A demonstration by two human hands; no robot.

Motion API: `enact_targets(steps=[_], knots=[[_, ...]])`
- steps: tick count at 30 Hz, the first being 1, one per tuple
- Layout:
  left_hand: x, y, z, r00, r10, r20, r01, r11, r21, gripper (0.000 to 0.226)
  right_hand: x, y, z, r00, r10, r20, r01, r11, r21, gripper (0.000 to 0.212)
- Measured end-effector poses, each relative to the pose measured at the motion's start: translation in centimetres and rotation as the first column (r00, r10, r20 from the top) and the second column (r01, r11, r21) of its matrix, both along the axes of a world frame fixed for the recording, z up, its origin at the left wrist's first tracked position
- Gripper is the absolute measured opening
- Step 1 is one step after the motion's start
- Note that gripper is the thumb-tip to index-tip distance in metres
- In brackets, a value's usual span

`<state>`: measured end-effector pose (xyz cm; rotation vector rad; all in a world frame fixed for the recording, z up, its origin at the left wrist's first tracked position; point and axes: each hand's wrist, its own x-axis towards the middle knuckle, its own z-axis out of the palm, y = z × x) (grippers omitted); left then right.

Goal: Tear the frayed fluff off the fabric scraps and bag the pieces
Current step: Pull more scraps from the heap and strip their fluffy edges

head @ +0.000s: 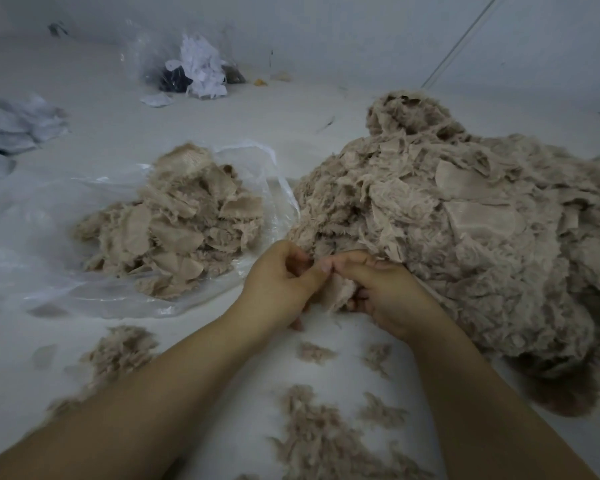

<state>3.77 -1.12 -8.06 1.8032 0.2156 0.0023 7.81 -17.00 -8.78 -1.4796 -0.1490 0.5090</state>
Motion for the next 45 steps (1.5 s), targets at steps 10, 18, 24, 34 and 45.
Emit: enact_targets(steps=[10,18,24,34,45], knots=[[0.4,0.4,-0.6,0.999,-0.03,0.016,0.033,0.969,-0.243,0.015,0.1,0.0,-0.1,0.999,0.032,0.012,-0.032,0.999,0.007,0.01],[1.0,1.9,-1.4,0.981,0.174,0.08,-0.161,0.974,-0.157,0.024,0.4,-0.1,-0.8,0.996,-0.08,-0.049,0.082,0.996,0.043,0.026],[-1.2,1.8,-0.7,0.923,-0.337,-0.187,0.355,0.932,0.069,0.021,0.6,0.1,-1.2,0.994,-0.086,-0.074,0.09,0.995,0.052,0.019],[-0.2,2.6,1.5,0.945,-0.252,-0.208,0.253,0.967,-0.024,0.042,0.2,0.0,-0.7,0.998,-0.057,-0.013,0.058,0.998,0.024,0.015],[-0.7,2.3,1.8,0.802,-0.516,-0.301,0.533,0.846,-0.029,0.024,0.2,0.1,-0.8,0.997,-0.012,0.071,0.011,1.0,0.014,0.023]])
